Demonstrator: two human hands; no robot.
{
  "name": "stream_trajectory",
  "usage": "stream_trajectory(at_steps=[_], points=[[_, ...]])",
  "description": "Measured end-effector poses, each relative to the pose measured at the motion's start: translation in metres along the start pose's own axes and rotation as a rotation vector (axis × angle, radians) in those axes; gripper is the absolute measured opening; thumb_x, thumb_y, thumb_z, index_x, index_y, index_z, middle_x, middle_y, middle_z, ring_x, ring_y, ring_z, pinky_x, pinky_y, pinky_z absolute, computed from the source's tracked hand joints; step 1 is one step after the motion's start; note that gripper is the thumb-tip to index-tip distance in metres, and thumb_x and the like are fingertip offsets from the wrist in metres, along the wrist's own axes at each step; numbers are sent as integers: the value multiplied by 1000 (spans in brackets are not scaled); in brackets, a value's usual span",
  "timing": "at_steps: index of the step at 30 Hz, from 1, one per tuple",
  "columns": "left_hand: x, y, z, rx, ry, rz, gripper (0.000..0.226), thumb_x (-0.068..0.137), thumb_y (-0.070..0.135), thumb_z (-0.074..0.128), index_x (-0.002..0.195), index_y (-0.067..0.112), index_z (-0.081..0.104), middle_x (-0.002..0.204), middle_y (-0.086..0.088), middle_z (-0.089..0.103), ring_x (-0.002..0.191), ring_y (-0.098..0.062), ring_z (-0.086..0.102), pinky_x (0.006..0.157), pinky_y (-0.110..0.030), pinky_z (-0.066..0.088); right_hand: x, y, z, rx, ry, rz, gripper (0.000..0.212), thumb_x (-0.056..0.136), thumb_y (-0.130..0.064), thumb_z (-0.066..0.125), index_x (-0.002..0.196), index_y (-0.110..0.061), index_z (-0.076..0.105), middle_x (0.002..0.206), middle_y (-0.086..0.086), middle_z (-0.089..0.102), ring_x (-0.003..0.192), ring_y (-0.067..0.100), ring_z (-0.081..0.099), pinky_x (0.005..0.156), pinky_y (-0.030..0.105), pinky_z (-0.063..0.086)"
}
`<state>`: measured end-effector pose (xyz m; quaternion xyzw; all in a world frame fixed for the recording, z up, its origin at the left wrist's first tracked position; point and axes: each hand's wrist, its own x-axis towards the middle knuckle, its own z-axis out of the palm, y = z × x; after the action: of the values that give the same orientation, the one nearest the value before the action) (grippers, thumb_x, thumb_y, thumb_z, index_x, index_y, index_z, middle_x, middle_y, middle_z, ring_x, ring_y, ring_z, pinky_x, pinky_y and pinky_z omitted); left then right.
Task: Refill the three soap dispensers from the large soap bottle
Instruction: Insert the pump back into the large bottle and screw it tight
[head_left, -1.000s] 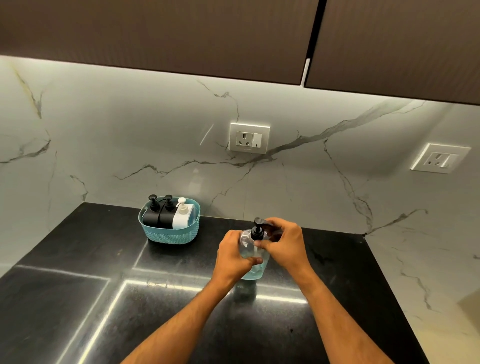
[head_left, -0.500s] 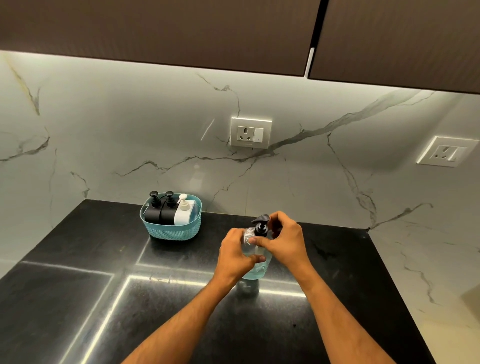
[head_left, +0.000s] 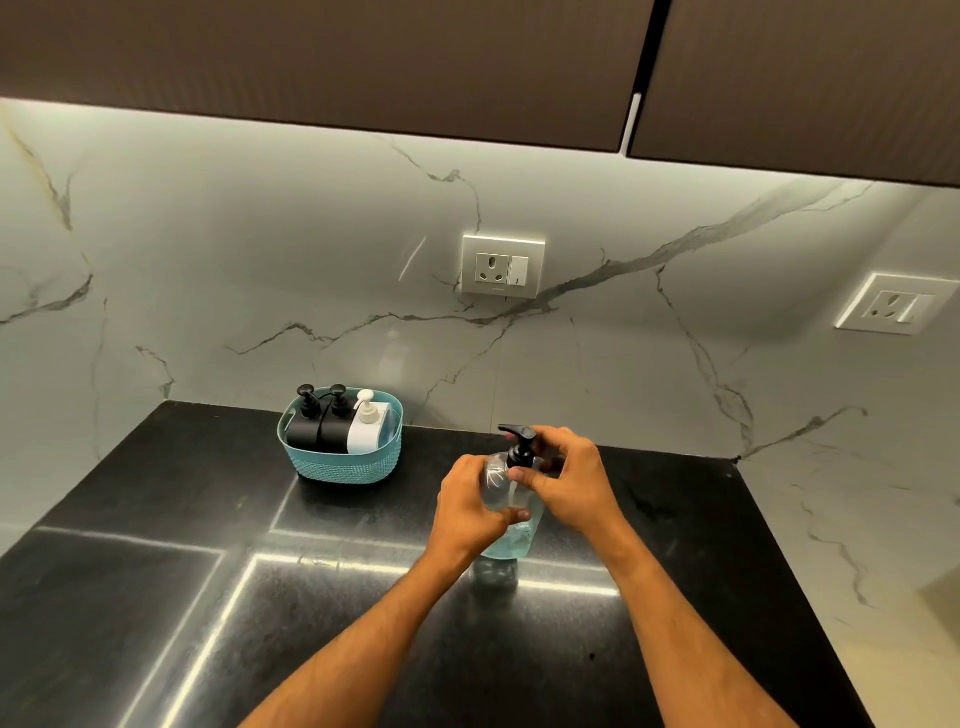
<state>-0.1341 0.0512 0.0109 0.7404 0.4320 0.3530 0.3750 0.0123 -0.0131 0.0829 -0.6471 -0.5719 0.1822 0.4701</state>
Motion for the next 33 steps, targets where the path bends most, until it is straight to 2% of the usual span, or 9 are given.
stream_trajectory(at_steps=[2,4,9,11,15,17,23,29,33], points=[[1,0,0,-3,-4,-7,69,62,34,100,119,25,64,111,11,62,103,-10,65,92,-32,60,0,-1,1,13,27,1,37,76,-11,89,111,-17,78,102,-1,74,95,14,71,85,26,61],[1,0,1,-4,-3,-5,69,62,31,100,121,25,64,112,10,63,104,-11,65,93,-34,60,-1,-3,4,57,93,10,33,73,-7,91,103,-14,81,95,-2,78,89,14,74,79,28,63],[1,1,3,-17,4,-4,66,63,26,99,119,24,64,110,9,63,102,-13,65,93,-38,60,-5,-7,17,38,242,-4,30,70,-4,91,97,-13,82,86,-10,77,81,3,73,69,16,58],[1,0,4,-23,8,-1,66,62,28,99,118,26,64,109,10,63,101,-12,65,91,-36,60,-5,-5,18,34,224,-13,32,72,-6,91,101,-13,82,90,-8,77,84,6,73,73,17,59],[2,0,2,-49,-6,0,66,63,32,99,119,28,63,111,12,66,102,-8,66,92,-33,60,-1,1,12,-35,86,-14,39,78,-14,88,116,-16,78,98,2,71,88,13,67,79,20,55],[3,2,2,-74,-34,-5,64,65,28,98,119,29,63,110,13,69,102,-7,68,93,-33,61,0,3,9,-29,81,-5,38,78,-14,88,114,-18,79,96,3,71,86,13,67,78,22,56],[2,9,9,-133,-14,-26,66,66,19,99,122,28,65,108,13,73,100,-8,72,89,-32,63,-3,8,16,-18,248,-8,33,70,-9,91,101,-15,82,88,0,75,82,13,71,73,27,61],[0,15,21,-137,54,-32,62,70,11,95,121,30,64,107,13,73,97,-7,72,86,-28,63,-1,9,24,-64,372,-13,30,70,-7,91,97,-14,82,83,0,72,76,13,68,65,29,60],[3,18,28,-133,82,-36,60,73,10,93,123,27,64,109,10,72,97,-9,71,86,-28,63,1,12,26,-45,430,-12,30,70,-6,92,96,-12,81,85,1,74,76,14,70,67,28,62]])
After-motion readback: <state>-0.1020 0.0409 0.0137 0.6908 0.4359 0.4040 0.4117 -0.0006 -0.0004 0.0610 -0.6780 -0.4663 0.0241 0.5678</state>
